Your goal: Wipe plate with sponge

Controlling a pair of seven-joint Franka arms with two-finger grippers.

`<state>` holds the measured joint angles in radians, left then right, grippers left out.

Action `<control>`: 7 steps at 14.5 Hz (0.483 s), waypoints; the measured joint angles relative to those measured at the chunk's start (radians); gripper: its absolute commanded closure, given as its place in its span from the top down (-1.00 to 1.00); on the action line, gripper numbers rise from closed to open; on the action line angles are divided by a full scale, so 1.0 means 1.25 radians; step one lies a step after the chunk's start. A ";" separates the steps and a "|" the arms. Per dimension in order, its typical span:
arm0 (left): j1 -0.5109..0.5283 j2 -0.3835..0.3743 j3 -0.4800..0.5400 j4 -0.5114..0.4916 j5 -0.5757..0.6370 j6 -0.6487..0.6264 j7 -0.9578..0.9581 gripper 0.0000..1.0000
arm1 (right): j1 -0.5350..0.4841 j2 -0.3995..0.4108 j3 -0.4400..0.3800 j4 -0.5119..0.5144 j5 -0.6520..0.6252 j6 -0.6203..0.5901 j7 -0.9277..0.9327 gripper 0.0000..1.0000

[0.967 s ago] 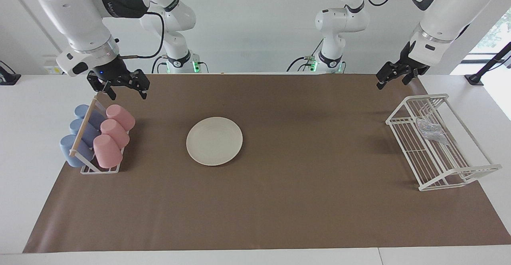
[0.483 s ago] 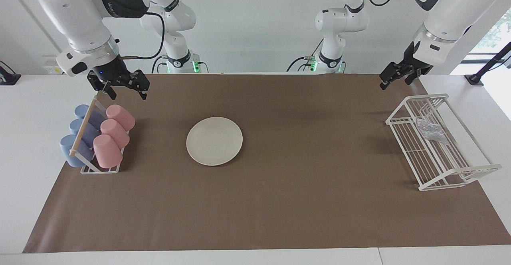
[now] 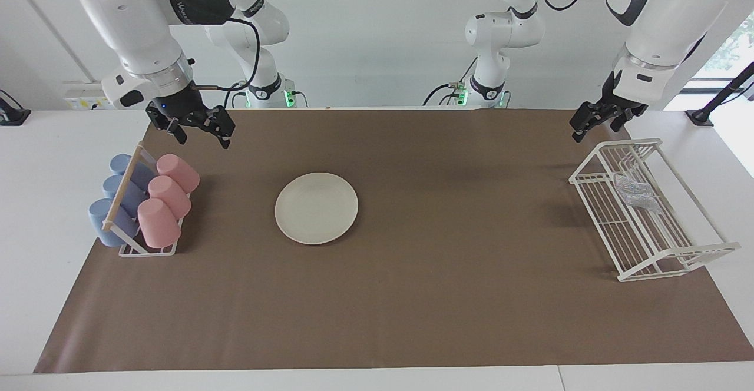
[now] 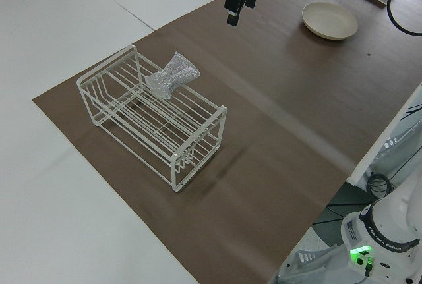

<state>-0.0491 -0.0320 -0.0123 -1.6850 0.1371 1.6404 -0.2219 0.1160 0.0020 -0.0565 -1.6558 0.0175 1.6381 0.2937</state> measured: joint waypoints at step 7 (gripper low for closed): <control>-0.047 0.179 -0.006 -0.019 0.419 0.124 -0.030 1.00 | 0.050 0.000 0.001 0.000 0.002 0.000 0.356 1.00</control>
<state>-0.1074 0.1911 -0.0200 -1.7082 0.6602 1.7958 -0.2589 0.1780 0.0020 -0.0554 -1.6559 0.0201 1.6378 0.7388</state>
